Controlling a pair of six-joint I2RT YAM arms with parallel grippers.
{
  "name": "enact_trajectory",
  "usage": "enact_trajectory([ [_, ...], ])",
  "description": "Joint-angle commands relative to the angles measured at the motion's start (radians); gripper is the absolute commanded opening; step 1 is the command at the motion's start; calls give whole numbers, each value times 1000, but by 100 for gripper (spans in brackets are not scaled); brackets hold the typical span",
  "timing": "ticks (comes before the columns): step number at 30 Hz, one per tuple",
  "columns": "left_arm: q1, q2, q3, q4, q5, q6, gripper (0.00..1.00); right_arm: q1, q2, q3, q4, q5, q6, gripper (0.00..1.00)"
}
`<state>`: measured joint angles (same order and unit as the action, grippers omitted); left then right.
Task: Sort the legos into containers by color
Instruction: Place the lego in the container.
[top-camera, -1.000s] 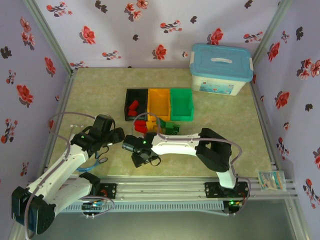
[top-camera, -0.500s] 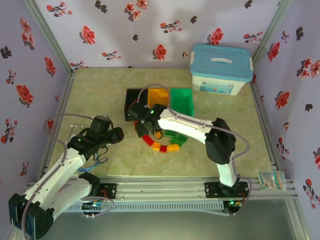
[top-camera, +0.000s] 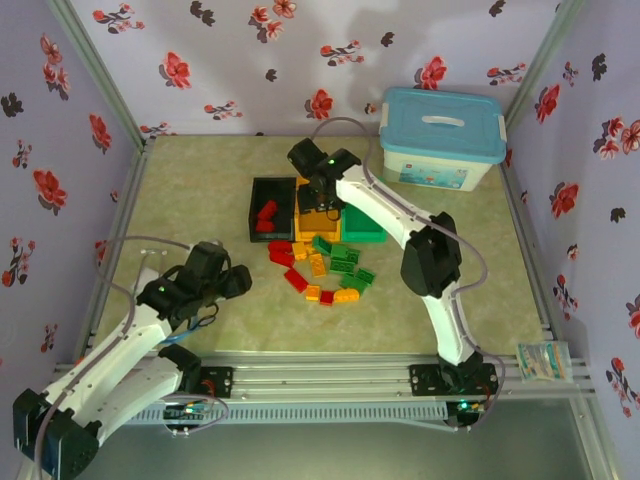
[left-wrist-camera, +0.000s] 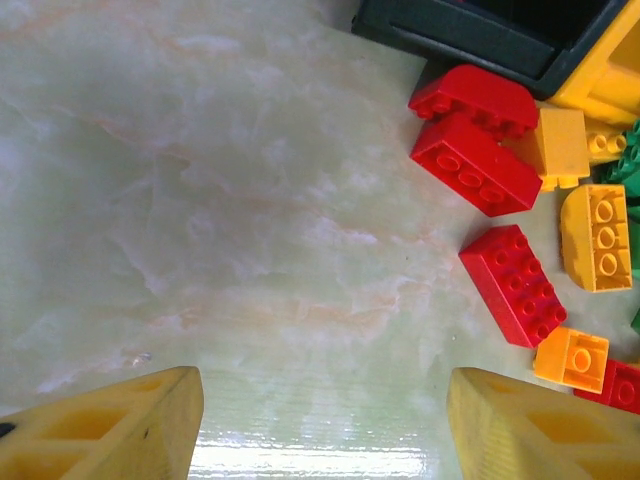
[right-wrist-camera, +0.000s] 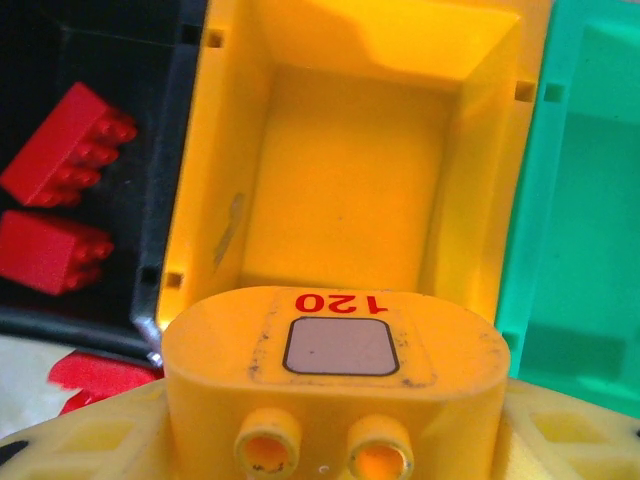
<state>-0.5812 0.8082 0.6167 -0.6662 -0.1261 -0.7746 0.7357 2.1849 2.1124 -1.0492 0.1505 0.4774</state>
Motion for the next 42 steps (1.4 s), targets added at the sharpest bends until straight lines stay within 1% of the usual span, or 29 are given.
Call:
enact_trajectory([
  [1,-26,-6,-9,12,5,-34,66,-15,49,83,-74,-8,-25,54],
  [3,-37,-4,-8,21,5,-38,66,-20,70,120,-89,-9,-26,60],
  [5,-44,-1,-9,36,7,-40,66,-23,87,168,-116,1,-22,77],
  [6,-47,-1,-9,45,11,-39,66,-22,88,184,-125,8,-18,81],
  [8,-48,2,-4,58,19,-38,67,-22,82,192,-126,7,-15,98],
  [9,-49,7,0,61,24,-36,67,-22,75,193,-125,6,-14,99],
  [13,-51,39,13,78,34,-31,67,-8,30,160,-127,16,-13,97],
  [16,-52,67,18,100,49,-31,67,19,-52,73,-88,33,-17,95],
  [18,-56,91,22,118,61,-32,67,29,-119,-20,-46,32,-9,94],
  [24,-77,152,37,151,63,-29,67,39,-310,-339,94,12,41,83],
  [26,-85,171,38,164,63,-29,67,39,-366,-440,133,5,60,81],
  [28,-91,194,44,178,65,-31,67,41,-406,-530,177,-5,79,81],
  [30,-99,225,53,191,64,-27,67,45,-431,-598,216,-21,94,77],
  [32,-102,250,68,194,63,-22,67,57,-434,-635,244,-26,91,76],
  [34,-104,264,77,194,64,-18,67,64,-417,-637,249,-24,92,74],
  [36,-105,266,79,193,63,-14,67,72,-380,-610,238,-23,99,71],
  [40,-105,247,68,175,48,-18,67,103,-299,-534,209,5,114,71],
  [42,-105,232,54,168,42,-23,67,108,-256,-502,209,1,135,70],
])
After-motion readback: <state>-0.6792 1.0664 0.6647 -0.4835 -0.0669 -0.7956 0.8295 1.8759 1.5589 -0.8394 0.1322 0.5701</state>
